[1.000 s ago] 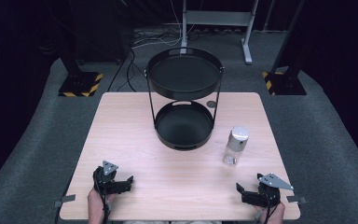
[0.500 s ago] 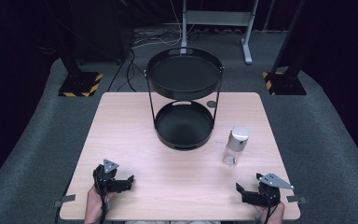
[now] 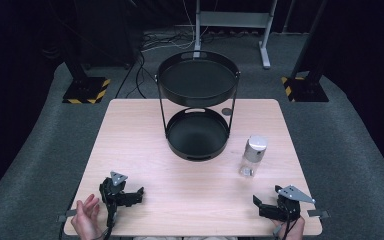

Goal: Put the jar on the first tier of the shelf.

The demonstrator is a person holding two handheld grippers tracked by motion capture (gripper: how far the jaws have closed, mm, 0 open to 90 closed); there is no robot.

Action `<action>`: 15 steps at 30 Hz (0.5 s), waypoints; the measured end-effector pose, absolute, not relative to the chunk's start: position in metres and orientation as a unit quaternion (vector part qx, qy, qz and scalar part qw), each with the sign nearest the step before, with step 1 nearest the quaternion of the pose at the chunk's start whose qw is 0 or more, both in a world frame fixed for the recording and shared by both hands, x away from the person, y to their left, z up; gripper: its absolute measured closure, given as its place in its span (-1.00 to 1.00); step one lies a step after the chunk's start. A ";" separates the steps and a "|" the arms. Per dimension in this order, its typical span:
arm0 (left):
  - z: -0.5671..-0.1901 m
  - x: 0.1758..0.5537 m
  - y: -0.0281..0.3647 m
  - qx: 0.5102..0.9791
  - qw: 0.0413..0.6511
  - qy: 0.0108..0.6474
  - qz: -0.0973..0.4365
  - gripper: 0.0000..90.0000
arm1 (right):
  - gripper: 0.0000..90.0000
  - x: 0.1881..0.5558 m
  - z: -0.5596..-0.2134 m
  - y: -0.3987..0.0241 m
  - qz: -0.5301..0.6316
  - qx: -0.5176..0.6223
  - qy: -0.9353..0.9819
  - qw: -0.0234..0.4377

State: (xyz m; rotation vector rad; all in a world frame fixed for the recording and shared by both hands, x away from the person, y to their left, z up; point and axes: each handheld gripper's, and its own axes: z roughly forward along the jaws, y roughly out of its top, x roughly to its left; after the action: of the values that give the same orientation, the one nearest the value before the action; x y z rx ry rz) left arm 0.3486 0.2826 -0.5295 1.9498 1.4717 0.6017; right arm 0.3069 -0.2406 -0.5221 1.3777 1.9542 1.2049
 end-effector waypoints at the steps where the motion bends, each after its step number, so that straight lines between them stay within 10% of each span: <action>1: -0.530 0.349 0.283 0.737 0.308 0.557 0.228 -1.00 | -0.95 0.307 -0.522 -0.240 0.436 0.500 0.712 0.230; 15: -0.530 0.348 0.282 0.736 0.307 0.558 0.229 -1.00 | -0.96 0.312 -0.522 -0.230 0.422 0.501 0.718 0.237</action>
State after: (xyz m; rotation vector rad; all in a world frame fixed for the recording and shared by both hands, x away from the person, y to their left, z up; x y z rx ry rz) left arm 0.3483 0.2823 -0.5295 1.9463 1.4764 0.6049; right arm 0.3124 -0.2303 -0.5221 1.3742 1.9674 1.1562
